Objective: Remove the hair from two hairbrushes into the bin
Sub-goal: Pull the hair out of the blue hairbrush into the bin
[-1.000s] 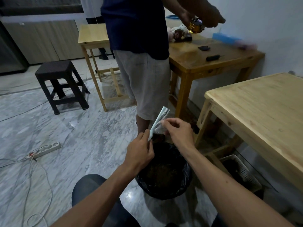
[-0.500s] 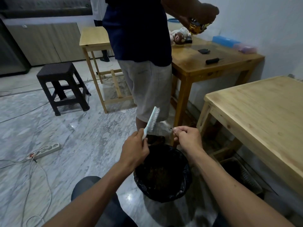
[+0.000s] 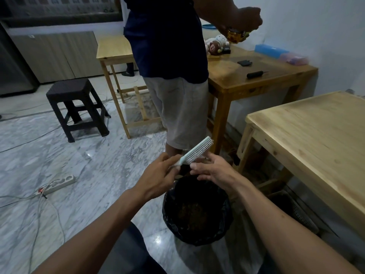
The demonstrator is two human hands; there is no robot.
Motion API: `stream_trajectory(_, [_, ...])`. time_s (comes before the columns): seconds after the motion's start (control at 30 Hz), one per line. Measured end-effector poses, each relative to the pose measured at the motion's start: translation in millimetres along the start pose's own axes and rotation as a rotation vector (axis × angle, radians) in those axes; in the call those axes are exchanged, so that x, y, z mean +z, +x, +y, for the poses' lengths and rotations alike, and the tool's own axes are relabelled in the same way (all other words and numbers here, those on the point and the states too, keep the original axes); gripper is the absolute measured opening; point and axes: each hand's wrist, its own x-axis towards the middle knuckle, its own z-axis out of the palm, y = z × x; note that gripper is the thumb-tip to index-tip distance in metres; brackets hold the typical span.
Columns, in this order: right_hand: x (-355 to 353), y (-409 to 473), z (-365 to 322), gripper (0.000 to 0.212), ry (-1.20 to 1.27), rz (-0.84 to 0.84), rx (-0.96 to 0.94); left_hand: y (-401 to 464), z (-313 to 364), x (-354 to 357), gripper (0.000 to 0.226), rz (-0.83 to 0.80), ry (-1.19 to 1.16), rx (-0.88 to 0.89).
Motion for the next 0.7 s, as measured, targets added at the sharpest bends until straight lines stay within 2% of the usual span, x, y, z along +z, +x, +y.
stream_trajectory(0.1, [2, 1, 1, 0.026, 0.080, 0.022, 0.006, -1, -3, -5, 0.052, -0.045, -0.104, -0.058])
stream_trajectory(0.2, [7, 4, 5, 0.029, 0.086, 0.008, 0.055, -4, -3, -1, 0.055, -0.019, -0.171, -0.079])
stream_trajectory(0.3, [13, 7, 10, 0.024, 0.041, 0.011, 0.060, -3, 0, 5, 0.051, 0.001, -0.175, -0.097])
stream_trajectory(0.37, [15, 7, 11, 0.019, 0.031, 0.076, 0.045, -2, 4, 7, 0.040, 0.015, -0.180, -0.099])
stream_trajectory(0.47, [7, 6, 11, 0.015, -0.087, 0.168, 0.038, 1, 14, 2, 0.035, 0.086, -0.277, -0.179])
stream_trajectory(0.6, [-12, 1, 19, 0.012, -0.349, 0.206, 0.114, 2, 13, 0, 0.033, 0.125, -0.266, -0.271])
stream_trajectory(0.7, [-19, -3, 27, 0.014, -0.461, 0.191, 0.157, 2, 12, 3, 0.060, 0.153, -0.410, -0.370])
